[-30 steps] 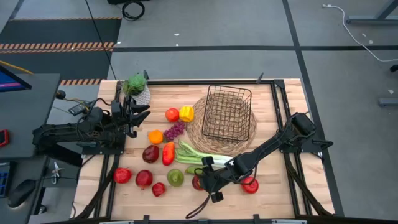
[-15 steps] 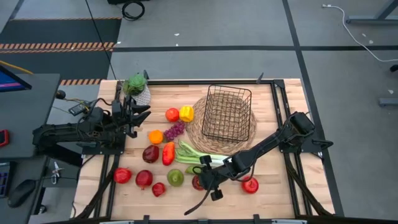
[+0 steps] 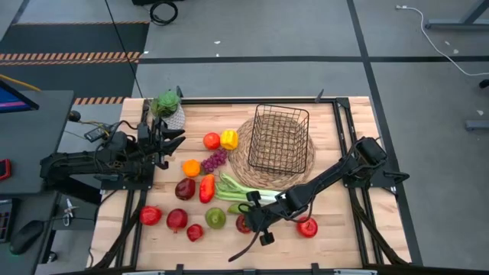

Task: Build produce basket
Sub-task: Put the apple into the wire basket

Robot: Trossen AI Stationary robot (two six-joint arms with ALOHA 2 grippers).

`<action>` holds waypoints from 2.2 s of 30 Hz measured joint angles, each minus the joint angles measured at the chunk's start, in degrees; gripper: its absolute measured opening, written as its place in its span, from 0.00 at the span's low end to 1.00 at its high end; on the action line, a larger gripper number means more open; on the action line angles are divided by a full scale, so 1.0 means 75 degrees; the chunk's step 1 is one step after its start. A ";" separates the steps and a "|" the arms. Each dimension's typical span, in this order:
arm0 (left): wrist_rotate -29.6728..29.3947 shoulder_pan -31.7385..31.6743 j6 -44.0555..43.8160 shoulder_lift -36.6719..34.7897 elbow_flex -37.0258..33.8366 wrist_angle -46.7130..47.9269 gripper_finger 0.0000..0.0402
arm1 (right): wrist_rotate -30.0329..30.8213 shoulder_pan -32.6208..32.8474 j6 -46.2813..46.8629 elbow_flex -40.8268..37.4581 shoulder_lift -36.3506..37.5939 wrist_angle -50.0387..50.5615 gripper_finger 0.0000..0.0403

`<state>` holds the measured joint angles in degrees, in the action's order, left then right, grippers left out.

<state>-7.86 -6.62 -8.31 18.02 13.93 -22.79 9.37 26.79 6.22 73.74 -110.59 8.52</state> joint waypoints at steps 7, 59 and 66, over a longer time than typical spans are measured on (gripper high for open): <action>0.0003 -0.0002 0.0005 0.0000 0.0000 0.0004 0.32 | 0.0096 0.0003 0.0113 -0.0082 0.0003 -0.0019 0.08; 0.0687 0.0390 0.0034 0.2811 0.0002 -0.1353 0.65 | 0.1067 -0.0867 0.0324 -0.0090 0.3454 0.1071 0.03; 0.0685 0.1160 0.1027 0.3625 0.0497 -0.1208 0.82 | 0.1377 -0.1209 0.0286 -0.0090 0.3690 0.1198 0.03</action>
<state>-2.72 2.08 -0.61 45.21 17.66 -31.85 19.70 17.72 8.36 73.06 -82.91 17.51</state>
